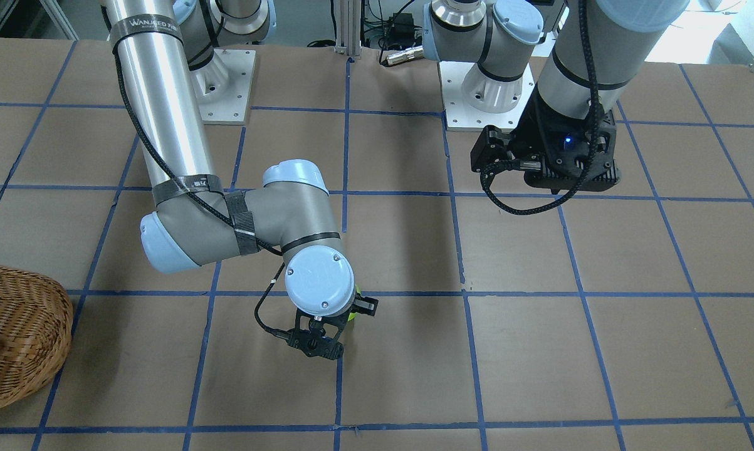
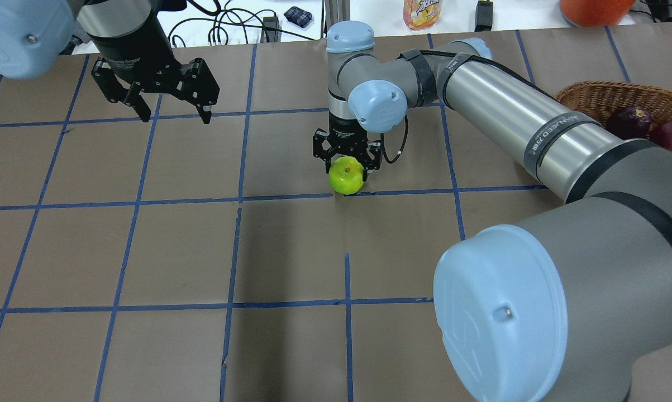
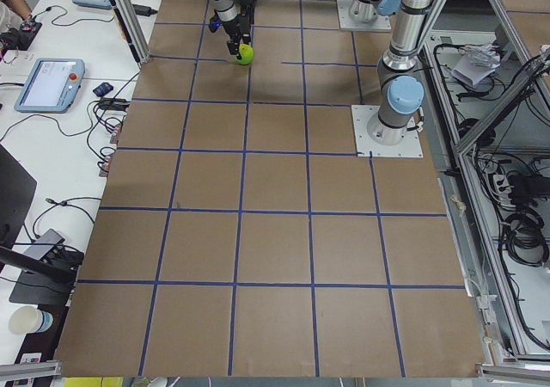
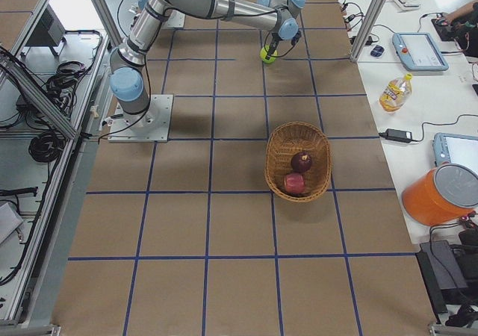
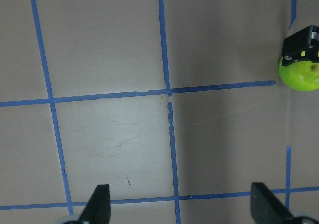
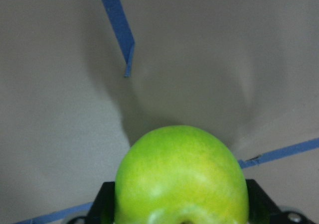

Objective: Put all apples into basket
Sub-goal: 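Grasp the green apple with the right gripper and lift it, then carry the green apple into the basket and open the right gripper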

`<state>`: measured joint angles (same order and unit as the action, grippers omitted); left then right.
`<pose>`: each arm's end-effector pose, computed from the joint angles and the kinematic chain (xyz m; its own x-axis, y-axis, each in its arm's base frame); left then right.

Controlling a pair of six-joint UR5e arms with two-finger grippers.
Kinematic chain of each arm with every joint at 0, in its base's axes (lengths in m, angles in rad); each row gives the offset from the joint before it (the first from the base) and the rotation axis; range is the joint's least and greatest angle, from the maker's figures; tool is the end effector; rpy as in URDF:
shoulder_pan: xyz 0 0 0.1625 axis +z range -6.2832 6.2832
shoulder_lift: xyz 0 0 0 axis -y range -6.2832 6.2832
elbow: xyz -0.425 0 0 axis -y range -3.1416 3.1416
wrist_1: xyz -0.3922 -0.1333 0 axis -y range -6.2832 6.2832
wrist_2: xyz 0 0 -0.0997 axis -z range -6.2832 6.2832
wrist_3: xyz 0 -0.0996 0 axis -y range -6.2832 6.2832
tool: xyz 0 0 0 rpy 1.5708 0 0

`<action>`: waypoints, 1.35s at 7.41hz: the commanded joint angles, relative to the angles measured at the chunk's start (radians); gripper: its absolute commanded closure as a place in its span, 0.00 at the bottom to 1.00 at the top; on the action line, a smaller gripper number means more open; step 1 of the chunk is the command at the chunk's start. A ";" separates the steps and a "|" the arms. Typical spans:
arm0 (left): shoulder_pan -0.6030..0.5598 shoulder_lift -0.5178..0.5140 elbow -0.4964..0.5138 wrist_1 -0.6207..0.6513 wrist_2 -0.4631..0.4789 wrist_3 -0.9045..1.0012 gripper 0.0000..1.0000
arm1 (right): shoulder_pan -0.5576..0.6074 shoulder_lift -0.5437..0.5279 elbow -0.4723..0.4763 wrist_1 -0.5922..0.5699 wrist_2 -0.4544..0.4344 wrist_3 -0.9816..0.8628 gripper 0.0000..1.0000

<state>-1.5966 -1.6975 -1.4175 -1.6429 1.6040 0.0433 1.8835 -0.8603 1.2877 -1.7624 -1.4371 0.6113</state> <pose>-0.1439 -0.5373 0.4905 -0.9970 0.0705 -0.0312 0.0690 0.9965 0.0469 0.3573 -0.6286 0.2028 -0.9518 0.3056 0.0279 0.3018 0.9156 0.2657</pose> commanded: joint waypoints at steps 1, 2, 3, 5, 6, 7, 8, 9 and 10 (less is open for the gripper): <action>0.001 0.002 0.006 0.000 0.002 0.000 0.00 | -0.007 -0.026 -0.019 0.001 -0.002 0.008 1.00; 0.000 0.002 0.015 0.000 0.004 0.001 0.00 | -0.038 -0.086 -0.043 0.041 -0.006 -0.004 1.00; 0.000 0.002 0.011 0.000 0.002 0.001 0.00 | -0.114 -0.139 -0.076 0.140 -0.015 -0.025 1.00; 0.000 0.002 0.011 0.002 0.002 0.001 0.00 | -0.322 -0.213 -0.131 0.308 -0.092 -0.260 1.00; 0.000 0.002 0.011 0.002 0.002 0.001 0.00 | -0.415 -0.221 -0.130 0.310 -0.170 -0.388 1.00; 0.000 0.004 0.011 0.002 0.001 0.000 0.00 | -0.505 -0.221 -0.130 0.304 -0.207 -0.561 1.00; 0.000 0.007 0.020 0.002 0.002 0.000 0.00 | -0.588 -0.212 -0.119 0.284 -0.209 -0.722 1.00; -0.002 0.009 0.022 0.000 0.004 -0.008 0.00 | -0.662 -0.198 -0.113 0.253 -0.209 -0.837 1.00; -0.002 0.010 0.022 -0.003 0.001 -0.011 0.00 | -0.687 -0.169 -0.111 0.244 -0.209 -0.855 1.00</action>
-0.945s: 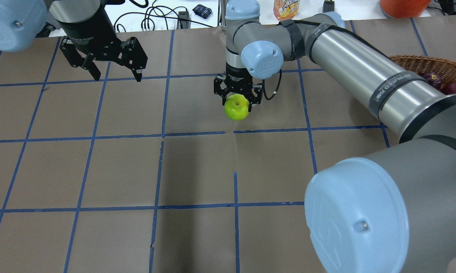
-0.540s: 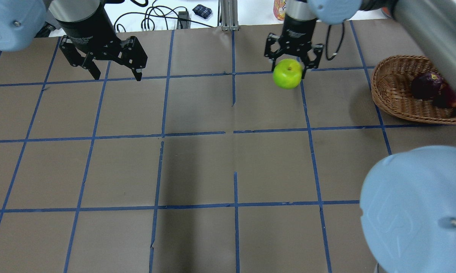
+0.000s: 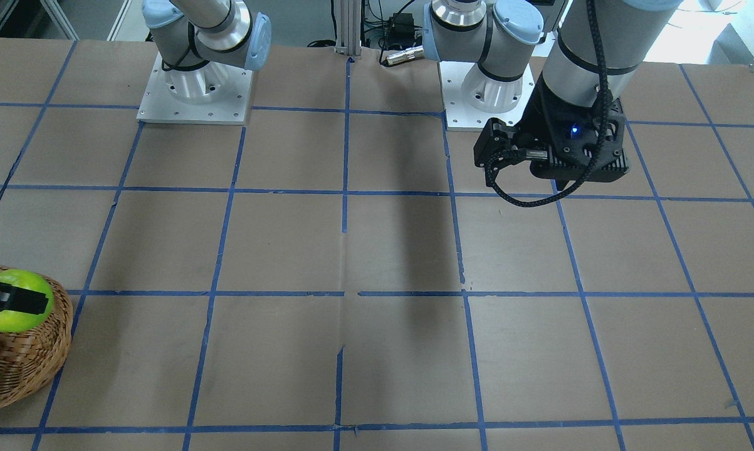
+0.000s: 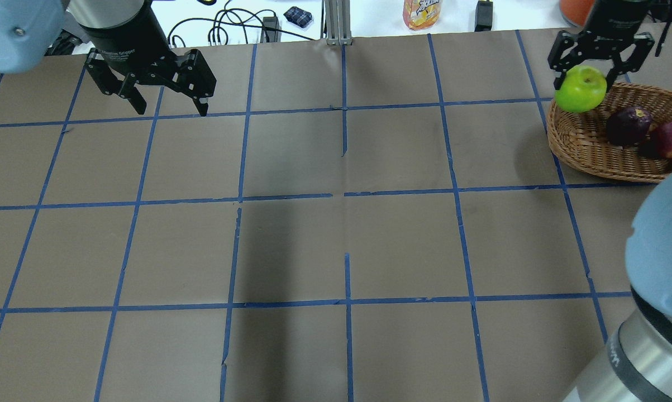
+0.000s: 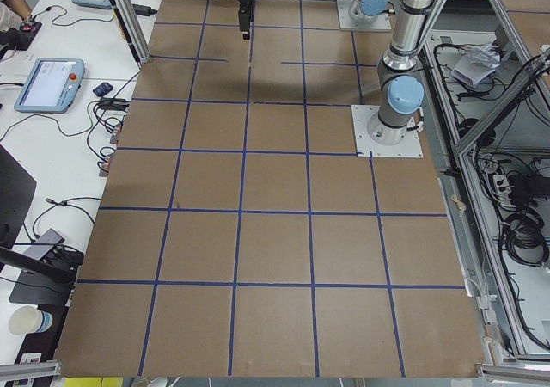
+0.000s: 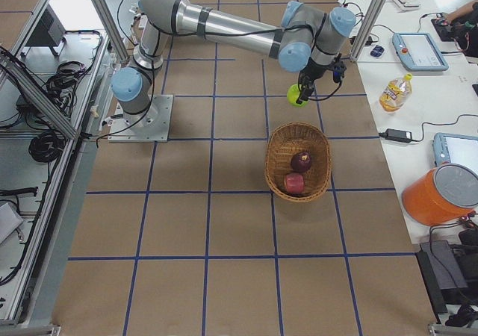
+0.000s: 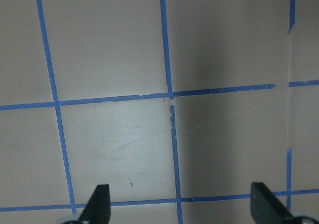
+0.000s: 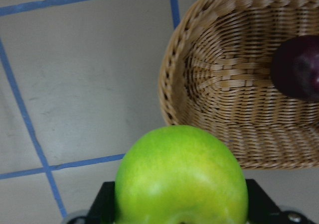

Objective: Put all apples into basket
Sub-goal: 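Carry the green apple into the basket and open the right gripper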

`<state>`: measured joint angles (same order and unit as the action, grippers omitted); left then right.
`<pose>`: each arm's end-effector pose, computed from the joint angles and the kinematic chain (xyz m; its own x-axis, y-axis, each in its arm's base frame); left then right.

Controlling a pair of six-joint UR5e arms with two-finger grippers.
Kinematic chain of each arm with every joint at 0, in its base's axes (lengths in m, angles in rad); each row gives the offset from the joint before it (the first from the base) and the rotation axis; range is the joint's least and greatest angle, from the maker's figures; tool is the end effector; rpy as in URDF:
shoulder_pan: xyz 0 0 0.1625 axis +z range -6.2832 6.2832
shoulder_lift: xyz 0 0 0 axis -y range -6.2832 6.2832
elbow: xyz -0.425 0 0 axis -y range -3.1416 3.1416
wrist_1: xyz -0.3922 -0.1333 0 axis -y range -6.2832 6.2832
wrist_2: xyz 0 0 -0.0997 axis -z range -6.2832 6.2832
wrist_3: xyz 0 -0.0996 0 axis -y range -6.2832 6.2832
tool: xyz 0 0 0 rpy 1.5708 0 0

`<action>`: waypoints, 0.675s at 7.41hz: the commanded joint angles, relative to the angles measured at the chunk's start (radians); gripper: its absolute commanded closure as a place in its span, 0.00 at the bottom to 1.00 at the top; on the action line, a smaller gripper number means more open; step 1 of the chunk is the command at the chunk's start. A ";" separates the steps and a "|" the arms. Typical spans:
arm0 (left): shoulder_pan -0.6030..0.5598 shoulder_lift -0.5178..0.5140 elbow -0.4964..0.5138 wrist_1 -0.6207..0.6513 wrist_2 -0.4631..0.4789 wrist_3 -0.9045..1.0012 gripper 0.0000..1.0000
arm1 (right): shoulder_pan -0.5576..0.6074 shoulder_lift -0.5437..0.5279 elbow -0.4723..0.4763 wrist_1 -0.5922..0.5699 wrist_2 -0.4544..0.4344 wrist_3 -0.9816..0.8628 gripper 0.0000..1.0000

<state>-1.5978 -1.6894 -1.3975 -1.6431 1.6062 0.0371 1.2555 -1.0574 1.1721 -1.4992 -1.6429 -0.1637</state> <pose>-0.1443 -0.5361 0.5047 -0.9973 0.0647 -0.0347 0.0640 0.9978 0.0189 -0.0903 -0.6836 0.3717 -0.9893 0.1404 0.0397 0.1455 0.9701 0.1943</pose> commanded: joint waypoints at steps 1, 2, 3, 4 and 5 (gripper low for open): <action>0.001 0.002 -0.003 -0.003 -0.005 -0.003 0.00 | -0.073 0.072 0.006 -0.095 -0.014 -0.082 1.00; -0.001 0.004 -0.005 -0.004 -0.005 -0.005 0.00 | -0.099 0.103 0.006 -0.137 -0.021 -0.112 1.00; -0.001 0.005 -0.009 -0.003 -0.006 -0.003 0.00 | -0.102 0.111 0.012 -0.139 -0.017 -0.099 1.00; -0.001 0.007 -0.008 -0.004 -0.002 -0.005 0.00 | -0.103 0.122 0.020 -0.141 -0.014 -0.105 1.00; -0.001 0.005 -0.003 -0.003 -0.002 -0.003 0.00 | -0.103 0.155 0.020 -0.165 -0.021 -0.102 1.00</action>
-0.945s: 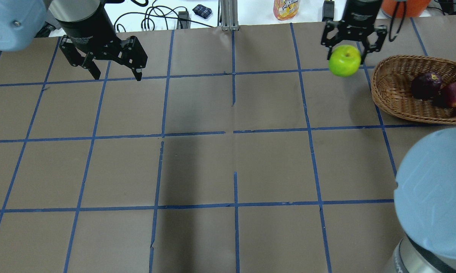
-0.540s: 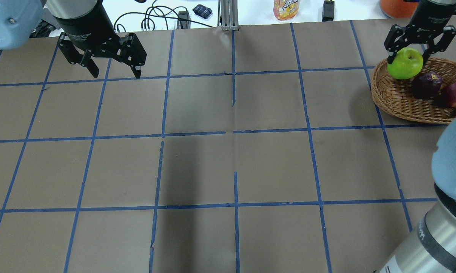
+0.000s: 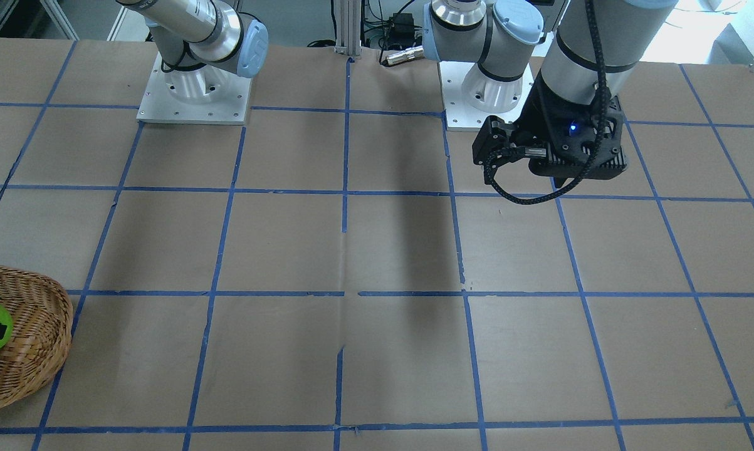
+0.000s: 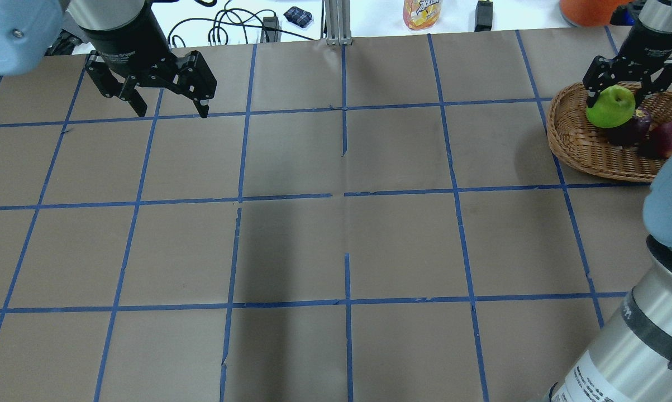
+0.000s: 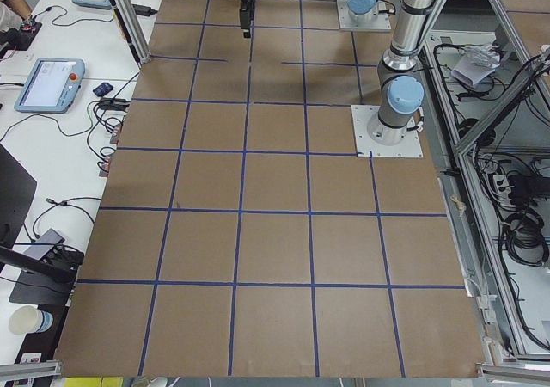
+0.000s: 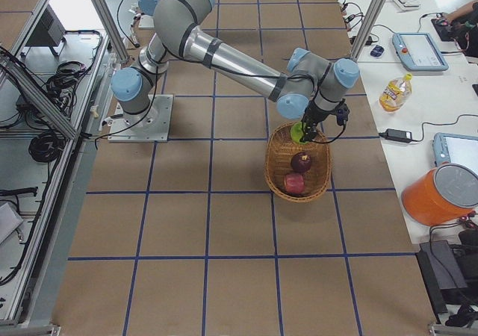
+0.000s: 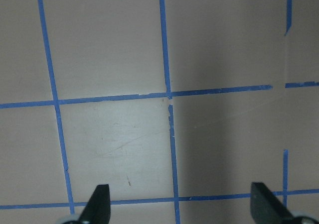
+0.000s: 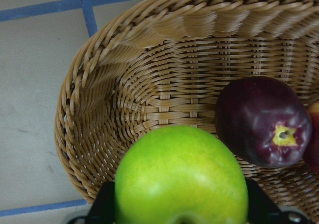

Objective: Put all apples into basket
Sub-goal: 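Carry the green apple into the basket and open the right gripper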

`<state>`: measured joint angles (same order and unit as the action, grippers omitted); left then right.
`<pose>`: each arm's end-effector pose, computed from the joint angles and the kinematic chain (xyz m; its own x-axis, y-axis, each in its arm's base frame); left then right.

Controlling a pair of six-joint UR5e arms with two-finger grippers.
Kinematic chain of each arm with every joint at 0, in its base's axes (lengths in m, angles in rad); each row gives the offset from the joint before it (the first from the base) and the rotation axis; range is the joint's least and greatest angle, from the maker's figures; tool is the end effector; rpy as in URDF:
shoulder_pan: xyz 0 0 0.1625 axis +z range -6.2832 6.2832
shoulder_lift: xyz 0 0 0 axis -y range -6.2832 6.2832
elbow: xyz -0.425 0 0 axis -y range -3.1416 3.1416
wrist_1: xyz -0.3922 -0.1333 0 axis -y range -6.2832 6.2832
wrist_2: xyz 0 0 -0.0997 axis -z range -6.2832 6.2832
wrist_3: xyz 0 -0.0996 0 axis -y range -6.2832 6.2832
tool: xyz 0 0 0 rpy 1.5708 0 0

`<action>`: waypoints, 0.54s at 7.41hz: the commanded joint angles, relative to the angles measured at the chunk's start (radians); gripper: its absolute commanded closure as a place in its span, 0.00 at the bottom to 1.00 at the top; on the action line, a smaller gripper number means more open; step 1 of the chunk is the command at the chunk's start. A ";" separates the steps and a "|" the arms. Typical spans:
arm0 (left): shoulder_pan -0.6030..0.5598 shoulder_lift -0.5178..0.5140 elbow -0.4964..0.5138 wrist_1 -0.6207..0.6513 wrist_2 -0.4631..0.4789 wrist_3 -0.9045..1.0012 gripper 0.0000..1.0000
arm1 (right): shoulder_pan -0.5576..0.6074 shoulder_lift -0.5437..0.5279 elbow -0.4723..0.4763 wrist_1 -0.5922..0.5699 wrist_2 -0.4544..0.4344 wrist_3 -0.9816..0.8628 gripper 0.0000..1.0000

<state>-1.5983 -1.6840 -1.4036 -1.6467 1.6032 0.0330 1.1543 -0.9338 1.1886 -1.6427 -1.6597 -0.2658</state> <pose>-0.1448 -0.5334 0.5042 -0.9976 0.0612 -0.0316 0.0604 0.9979 0.0230 -0.1744 -0.7018 0.2896 -0.9897 0.1383 0.0365 0.1428 0.9697 0.1984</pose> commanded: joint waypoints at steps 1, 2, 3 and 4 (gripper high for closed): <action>0.000 0.000 0.003 0.001 0.001 0.001 0.00 | -0.002 0.042 0.005 -0.028 0.006 0.014 0.78; 0.000 0.000 -0.002 0.001 0.001 0.001 0.00 | -0.002 0.047 0.005 -0.029 0.008 0.016 0.17; 0.000 0.000 -0.002 0.001 0.001 0.001 0.00 | -0.002 0.043 0.003 -0.025 0.002 0.016 0.00; 0.000 0.001 -0.008 0.001 0.001 0.001 0.00 | -0.002 0.036 -0.012 -0.013 0.001 0.016 0.00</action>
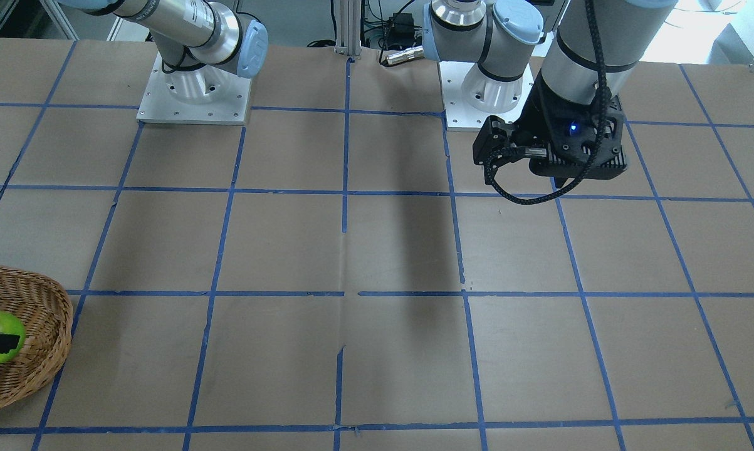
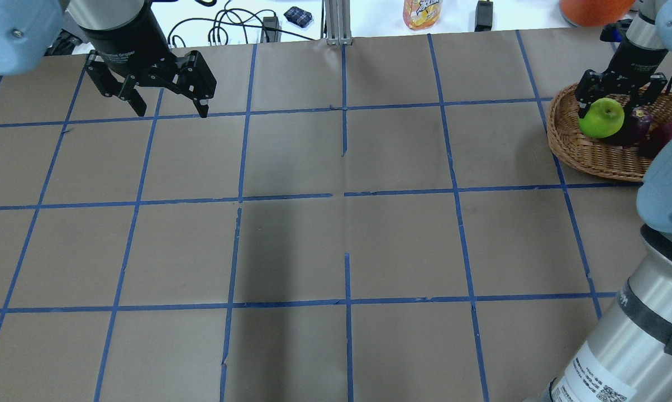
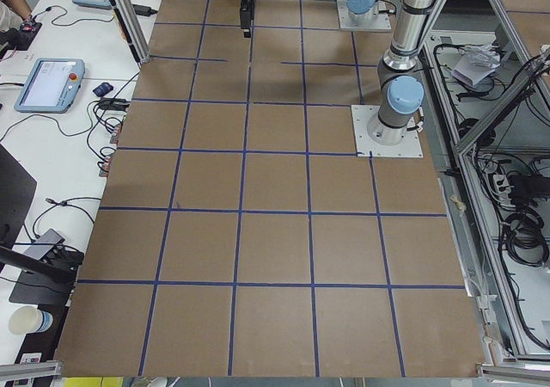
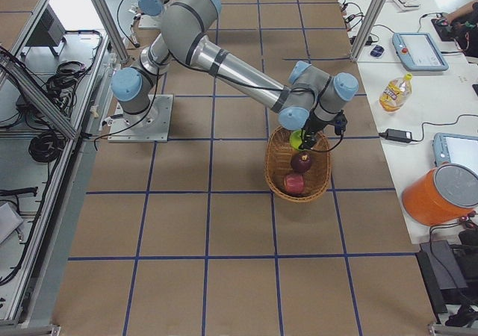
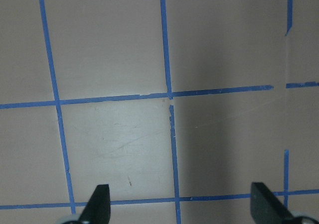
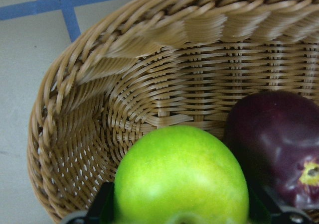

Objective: Put all apples into basket
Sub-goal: 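Carry the green apple into the basket and open the right gripper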

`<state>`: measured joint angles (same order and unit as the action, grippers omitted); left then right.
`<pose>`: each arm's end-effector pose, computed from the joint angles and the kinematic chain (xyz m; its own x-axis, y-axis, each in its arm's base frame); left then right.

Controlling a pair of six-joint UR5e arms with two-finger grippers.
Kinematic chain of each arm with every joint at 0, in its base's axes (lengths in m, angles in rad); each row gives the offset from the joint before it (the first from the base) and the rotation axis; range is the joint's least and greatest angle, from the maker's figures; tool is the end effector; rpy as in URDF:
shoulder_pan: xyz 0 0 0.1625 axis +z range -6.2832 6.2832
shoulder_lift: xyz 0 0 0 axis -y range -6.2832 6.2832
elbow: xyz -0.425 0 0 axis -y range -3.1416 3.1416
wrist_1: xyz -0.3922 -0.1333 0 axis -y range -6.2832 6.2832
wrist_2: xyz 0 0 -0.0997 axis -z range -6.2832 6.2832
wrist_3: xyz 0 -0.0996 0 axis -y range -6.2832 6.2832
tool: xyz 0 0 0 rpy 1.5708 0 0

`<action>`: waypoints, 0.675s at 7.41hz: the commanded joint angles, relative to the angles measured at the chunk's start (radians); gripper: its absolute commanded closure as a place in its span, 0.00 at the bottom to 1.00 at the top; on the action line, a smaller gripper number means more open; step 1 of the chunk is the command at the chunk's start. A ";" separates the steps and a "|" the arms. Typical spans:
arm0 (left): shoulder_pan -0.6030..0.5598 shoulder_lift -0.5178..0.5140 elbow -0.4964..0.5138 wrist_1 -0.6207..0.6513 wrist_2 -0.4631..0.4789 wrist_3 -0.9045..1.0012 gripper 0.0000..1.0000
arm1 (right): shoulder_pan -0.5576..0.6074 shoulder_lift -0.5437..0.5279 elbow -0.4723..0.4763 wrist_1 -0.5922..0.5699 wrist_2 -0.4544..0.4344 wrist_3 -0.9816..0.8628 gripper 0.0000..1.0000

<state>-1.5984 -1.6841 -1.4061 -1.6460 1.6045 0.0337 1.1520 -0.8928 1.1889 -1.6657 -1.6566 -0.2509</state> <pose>-0.1447 -0.5332 0.5030 -0.9975 0.0620 -0.0329 0.0612 0.9978 0.0249 -0.1786 -0.7081 0.2619 -0.9874 0.1551 0.0317 0.1583 0.9638 0.2144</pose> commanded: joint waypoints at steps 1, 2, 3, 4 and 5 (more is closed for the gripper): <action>0.002 0.000 0.002 0.002 0.000 0.000 0.00 | 0.002 -0.035 -0.012 0.017 0.004 -0.001 0.00; 0.002 0.000 0.001 0.002 0.000 0.000 0.00 | 0.012 -0.096 -0.012 0.044 0.005 0.001 0.00; 0.002 0.000 -0.001 0.002 0.000 0.000 0.00 | 0.014 -0.177 -0.014 0.141 0.011 0.001 0.00; 0.002 0.000 -0.004 0.002 0.000 0.000 0.00 | 0.026 -0.278 -0.009 0.229 0.009 0.001 0.00; 0.002 0.000 -0.001 0.002 0.000 0.002 0.00 | 0.063 -0.355 -0.008 0.335 0.011 0.016 0.00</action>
<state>-1.5969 -1.6842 -1.4076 -1.6444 1.6046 0.0341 1.1816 -1.1426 1.1789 -1.4536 -1.6474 -0.2466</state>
